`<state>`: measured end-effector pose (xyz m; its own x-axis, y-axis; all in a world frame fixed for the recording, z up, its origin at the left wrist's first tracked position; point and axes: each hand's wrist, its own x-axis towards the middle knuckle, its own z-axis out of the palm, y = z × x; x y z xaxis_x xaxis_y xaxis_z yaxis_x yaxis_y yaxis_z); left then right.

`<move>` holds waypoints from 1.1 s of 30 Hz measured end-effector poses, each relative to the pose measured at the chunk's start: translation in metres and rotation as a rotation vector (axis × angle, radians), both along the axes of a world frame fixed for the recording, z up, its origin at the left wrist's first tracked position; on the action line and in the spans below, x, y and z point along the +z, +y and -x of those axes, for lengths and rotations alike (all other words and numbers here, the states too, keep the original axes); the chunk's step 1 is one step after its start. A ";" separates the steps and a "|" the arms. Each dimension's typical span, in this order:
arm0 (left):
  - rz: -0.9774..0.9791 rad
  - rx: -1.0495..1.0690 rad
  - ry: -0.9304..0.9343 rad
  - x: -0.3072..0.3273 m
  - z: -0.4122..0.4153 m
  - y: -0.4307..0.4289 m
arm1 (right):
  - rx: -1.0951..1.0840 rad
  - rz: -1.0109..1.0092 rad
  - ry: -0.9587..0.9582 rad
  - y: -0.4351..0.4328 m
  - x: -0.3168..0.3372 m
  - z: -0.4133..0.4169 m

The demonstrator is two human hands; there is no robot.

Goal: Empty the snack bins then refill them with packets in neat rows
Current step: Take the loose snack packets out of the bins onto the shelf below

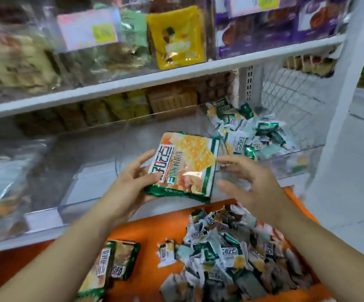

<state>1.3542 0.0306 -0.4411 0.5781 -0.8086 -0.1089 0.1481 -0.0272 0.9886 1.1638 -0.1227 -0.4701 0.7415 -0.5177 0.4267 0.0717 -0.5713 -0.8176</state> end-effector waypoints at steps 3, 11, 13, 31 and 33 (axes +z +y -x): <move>-0.079 0.048 -0.005 -0.008 -0.024 0.060 | -0.036 0.104 0.095 0.025 -0.004 -0.035; -0.371 -0.015 0.026 -0.054 -0.080 0.179 | 0.019 0.534 0.487 0.078 -0.020 -0.128; -0.490 -0.006 0.003 -0.079 -0.092 0.195 | -0.032 0.597 0.552 0.090 -0.030 -0.141; -1.010 0.364 -0.286 -0.207 -0.177 0.207 | -0.254 0.756 0.309 0.102 -0.076 -0.163; -1.003 0.246 -0.452 -0.190 -0.165 0.195 | -0.221 0.751 0.315 0.101 -0.074 -0.162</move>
<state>1.5197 0.2252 -0.6307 0.8607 -0.3319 -0.3861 -0.1068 -0.8592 0.5004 1.3256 -0.0220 -0.5440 0.7985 -0.3261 0.5060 -0.2733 -0.9453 -0.1780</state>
